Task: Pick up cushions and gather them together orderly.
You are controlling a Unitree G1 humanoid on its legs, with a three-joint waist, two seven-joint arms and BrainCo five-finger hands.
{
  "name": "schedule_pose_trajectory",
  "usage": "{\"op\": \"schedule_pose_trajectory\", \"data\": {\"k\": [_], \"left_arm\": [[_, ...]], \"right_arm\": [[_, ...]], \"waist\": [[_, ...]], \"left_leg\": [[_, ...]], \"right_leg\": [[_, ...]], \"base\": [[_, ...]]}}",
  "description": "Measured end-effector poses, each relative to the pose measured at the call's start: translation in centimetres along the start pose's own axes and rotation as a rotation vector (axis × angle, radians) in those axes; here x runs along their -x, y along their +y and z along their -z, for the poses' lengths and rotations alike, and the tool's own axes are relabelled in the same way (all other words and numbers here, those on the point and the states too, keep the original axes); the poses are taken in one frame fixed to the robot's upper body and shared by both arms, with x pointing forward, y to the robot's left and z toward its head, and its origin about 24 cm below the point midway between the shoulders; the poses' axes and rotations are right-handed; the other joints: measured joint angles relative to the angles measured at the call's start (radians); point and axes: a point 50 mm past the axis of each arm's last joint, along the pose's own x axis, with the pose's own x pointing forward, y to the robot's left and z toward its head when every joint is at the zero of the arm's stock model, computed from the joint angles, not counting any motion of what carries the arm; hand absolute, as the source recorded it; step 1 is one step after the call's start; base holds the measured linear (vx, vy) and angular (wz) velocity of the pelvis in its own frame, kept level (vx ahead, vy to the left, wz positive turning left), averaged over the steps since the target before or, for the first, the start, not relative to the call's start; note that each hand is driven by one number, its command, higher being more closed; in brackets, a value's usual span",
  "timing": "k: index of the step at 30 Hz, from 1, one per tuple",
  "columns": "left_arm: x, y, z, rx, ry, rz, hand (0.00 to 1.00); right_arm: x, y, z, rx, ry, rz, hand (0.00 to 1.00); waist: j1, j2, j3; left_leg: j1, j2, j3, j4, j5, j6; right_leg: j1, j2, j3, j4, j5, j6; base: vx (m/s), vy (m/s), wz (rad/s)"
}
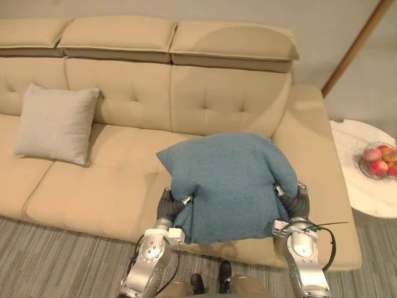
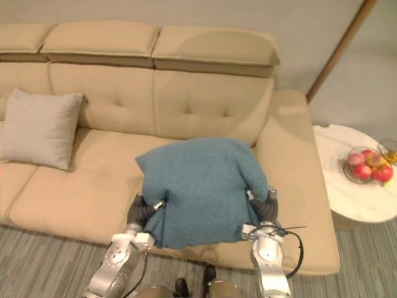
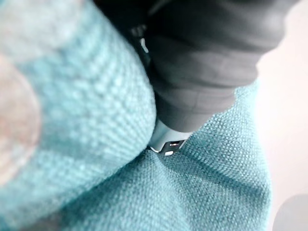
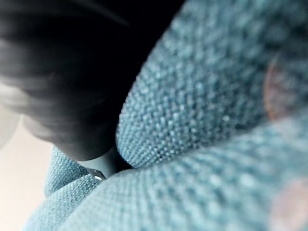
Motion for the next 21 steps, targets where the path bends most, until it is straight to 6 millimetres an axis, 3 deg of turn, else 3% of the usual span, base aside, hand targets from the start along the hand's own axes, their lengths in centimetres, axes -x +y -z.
{"op": "schedule_pose_trajectory", "data": {"k": [1, 3, 4, 5, 6, 7, 8, 10, 12, 16, 21], "left_arm": [[0.6, -0.1, 0.2, 0.017, 0.004, -0.007, 1.00], [0.7, -0.3, 0.3, 0.029, 0.006, 0.000, 1.00], [0.7, -0.6, 0.3, 0.044, 0.004, 0.001, 1.00], [0.6, -0.6, 0.3, 0.047, 0.003, 0.002, 1.00], [0.6, -0.8, 0.1, 0.053, -0.004, 0.004, 1.00], [0.7, -0.9, 0.2, 0.058, -0.003, 0.006, 1.00], [0.6, -0.8, 0.2, 0.046, 0.004, 0.007, 1.00], [0.8, -0.6, 0.3, 0.026, 0.012, 0.016, 1.00], [1.1, -0.4, 0.6, 0.015, 0.028, 0.020, 1.00], [1.1, -0.6, 0.6, 0.008, 0.031, 0.031, 1.00], [1.3, -0.6, 0.8, -0.036, 0.045, 0.051, 1.00]], "right_arm": [[0.1, 0.2, -1.5, -0.021, -0.062, -0.005, 1.00], [0.0, 0.2, -2.6, -0.034, -0.112, -0.006, 1.00], [-0.3, 0.3, -3.2, -0.043, -0.142, -0.007, 1.00], [-0.3, 0.3, -3.2, -0.043, -0.143, -0.006, 1.00], [-0.3, 0.2, -3.2, -0.039, -0.144, -0.003, 1.00], [-0.4, -0.1, -3.0, -0.022, -0.138, -0.002, 1.00], [-0.4, -0.1, -2.5, -0.018, -0.114, 0.001, 1.00], [-0.2, 0.1, -2.0, -0.030, -0.089, 0.007, 1.00], [-0.1, 0.2, -1.8, -0.027, -0.080, 0.008, 1.00], [0.0, 0.1, -1.4, -0.017, -0.065, 0.008, 1.00], [0.6, -0.3, 1.3, 0.053, 0.045, 0.010, 1.00]], "waist": [[0.021, 0.000, -0.002], [0.029, -0.002, -0.001], [0.031, -0.003, -0.001], [0.030, -0.003, -0.001], [0.028, 0.002, -0.004], [0.025, 0.022, -0.016], [0.014, 0.004, -0.018], [0.008, -0.023, -0.021], [0.007, -0.028, -0.024], [0.000, -0.029, -0.026], [-0.014, -0.026, -0.050]], "left_leg": [[-0.061, 0.095, 0.003, 0.120, -0.036, -0.017], [-0.088, 0.138, -0.025, 0.077, -0.045, -0.038], [-0.084, 0.158, -0.081, -0.094, -0.036, -0.053], [-0.079, 0.160, -0.093, -0.134, -0.024, -0.058], [-0.050, 0.158, -0.136, -0.267, 0.061, -0.068], [-0.023, 0.160, -0.197, -0.367, 0.150, -0.170], [-0.013, 0.134, -0.195, -0.390, 0.167, -0.147], [0.024, 0.087, -0.172, -0.446, 0.176, -0.134], [0.060, 0.049, -0.156, -0.481, 0.182, -0.122], [0.089, 0.038, -0.157, -0.520, 0.192, -0.109], [0.128, 0.046, -0.155, -0.598, 0.233, -0.123]], "right_leg": [[0.029, 0.009, 0.019, -0.017, -0.006, -0.007], [0.028, 0.003, 0.031, -0.020, -0.006, -0.007], [0.028, -0.015, 0.043, -0.020, -0.008, -0.001], [0.029, -0.020, 0.046, -0.020, -0.010, 0.002], [0.032, -0.028, 0.058, -0.018, -0.025, 0.037], [0.033, -0.025, 0.074, -0.021, -0.047, 0.089], [0.032, -0.051, 0.084, -0.025, -0.039, 0.102], [0.034, -0.100, 0.090, -0.026, -0.039, 0.112], [0.039, -0.137, 0.099, -0.022, -0.035, 0.127], [0.053, -0.146, 0.103, -0.031, -0.035, 0.127], [0.050, -0.128, 0.125, -0.043, -0.035, 0.127]], "base": [[0.19, 0.046, -0.32], [0.17, 0.103, -0.35], [0.15, 0.182, -0.33], [0.16, 0.219, -0.31], [0.16, 0.237, -0.24], [0.18, 0.302, -0.15], [0.17, 0.291, -0.11], [0.13, 0.239, -0.04], [0.11, 0.194, -0.06], [0.04, 0.033, 0.01], [-0.01, -0.050, -0.14]]}}
